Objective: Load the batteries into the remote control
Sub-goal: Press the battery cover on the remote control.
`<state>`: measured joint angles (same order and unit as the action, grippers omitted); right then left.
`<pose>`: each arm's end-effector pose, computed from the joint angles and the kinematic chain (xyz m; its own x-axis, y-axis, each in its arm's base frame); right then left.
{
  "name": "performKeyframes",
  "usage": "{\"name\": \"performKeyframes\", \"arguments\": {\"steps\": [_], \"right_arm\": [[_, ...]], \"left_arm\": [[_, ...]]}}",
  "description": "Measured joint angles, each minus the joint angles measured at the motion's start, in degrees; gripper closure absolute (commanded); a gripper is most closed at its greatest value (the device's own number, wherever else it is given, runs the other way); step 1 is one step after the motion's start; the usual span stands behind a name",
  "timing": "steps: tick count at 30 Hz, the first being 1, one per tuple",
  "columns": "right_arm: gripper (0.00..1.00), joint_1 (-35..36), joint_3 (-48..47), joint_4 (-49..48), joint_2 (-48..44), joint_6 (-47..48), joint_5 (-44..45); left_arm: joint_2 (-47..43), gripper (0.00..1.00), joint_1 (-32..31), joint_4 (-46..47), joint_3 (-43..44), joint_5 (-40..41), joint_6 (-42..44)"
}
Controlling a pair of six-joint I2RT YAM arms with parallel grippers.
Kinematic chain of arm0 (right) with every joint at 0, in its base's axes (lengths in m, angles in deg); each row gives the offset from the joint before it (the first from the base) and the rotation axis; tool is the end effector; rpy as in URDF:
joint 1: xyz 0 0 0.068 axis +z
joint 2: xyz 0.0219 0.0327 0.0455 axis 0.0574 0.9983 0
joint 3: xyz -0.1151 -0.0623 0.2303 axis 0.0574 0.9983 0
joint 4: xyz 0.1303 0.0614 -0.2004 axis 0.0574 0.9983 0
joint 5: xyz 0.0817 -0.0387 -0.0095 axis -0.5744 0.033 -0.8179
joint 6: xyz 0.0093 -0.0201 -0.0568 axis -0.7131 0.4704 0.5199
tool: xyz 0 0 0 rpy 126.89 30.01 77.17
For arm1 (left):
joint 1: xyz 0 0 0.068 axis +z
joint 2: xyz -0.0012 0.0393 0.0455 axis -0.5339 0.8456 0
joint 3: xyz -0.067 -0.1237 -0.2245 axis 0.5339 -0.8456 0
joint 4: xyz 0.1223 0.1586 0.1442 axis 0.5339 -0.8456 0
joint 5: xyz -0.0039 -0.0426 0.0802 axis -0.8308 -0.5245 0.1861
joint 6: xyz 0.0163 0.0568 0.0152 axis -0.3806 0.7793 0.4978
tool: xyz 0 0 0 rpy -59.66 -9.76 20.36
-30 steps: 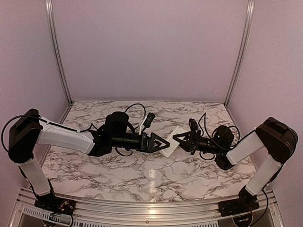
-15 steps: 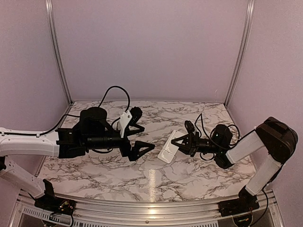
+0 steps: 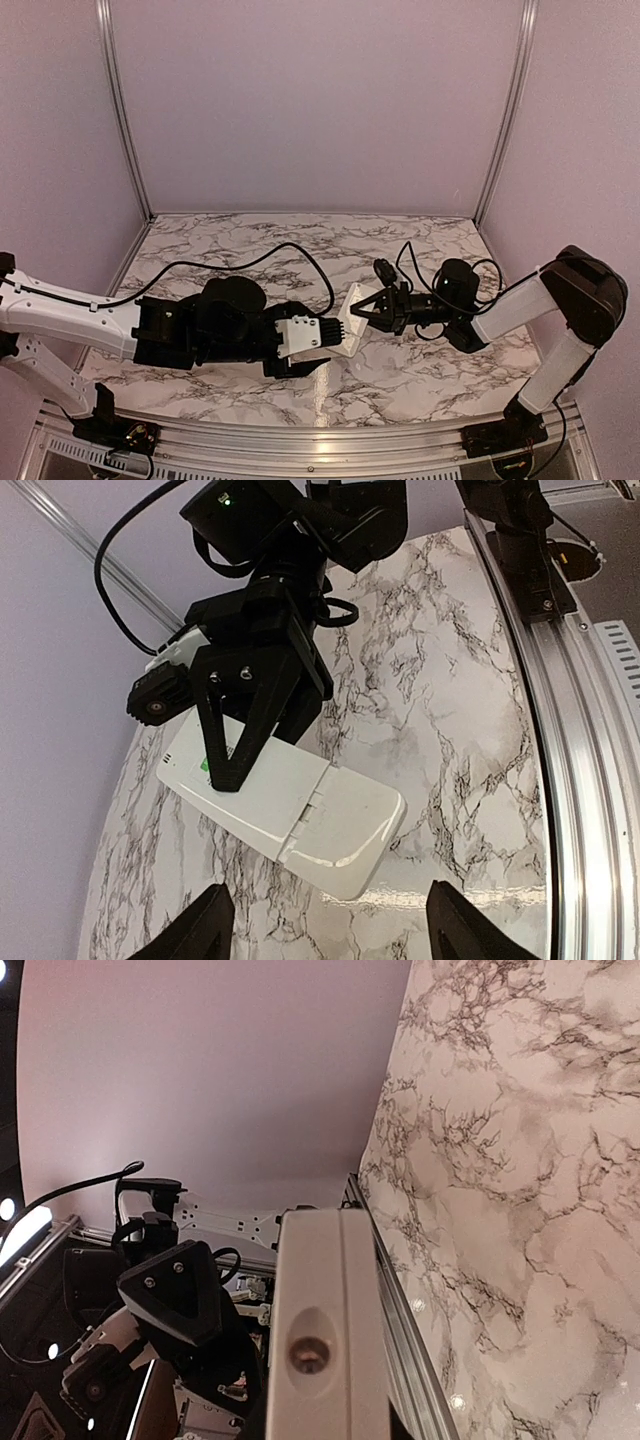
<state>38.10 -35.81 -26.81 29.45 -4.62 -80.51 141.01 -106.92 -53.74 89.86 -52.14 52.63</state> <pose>0.2121 0.1929 0.1802 -0.9750 -0.0036 -0.2221 -0.2221 0.0192 0.9748 0.0881 -0.2992 0.2576 0.3481 0.5462 -0.7619 0.8651 0.1260 0.4856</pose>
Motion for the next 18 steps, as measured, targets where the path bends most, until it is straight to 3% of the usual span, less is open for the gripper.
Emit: {"name": "performKeyframes", "arguments": {"steps": [18], "right_arm": [[1.0, 1.01, 0.0, 1.95, 0.0, -1.07, -0.26]], "left_arm": [[7.61, 0.58, -3.34, -3.19, 4.35, 3.72, 10.4]]}}
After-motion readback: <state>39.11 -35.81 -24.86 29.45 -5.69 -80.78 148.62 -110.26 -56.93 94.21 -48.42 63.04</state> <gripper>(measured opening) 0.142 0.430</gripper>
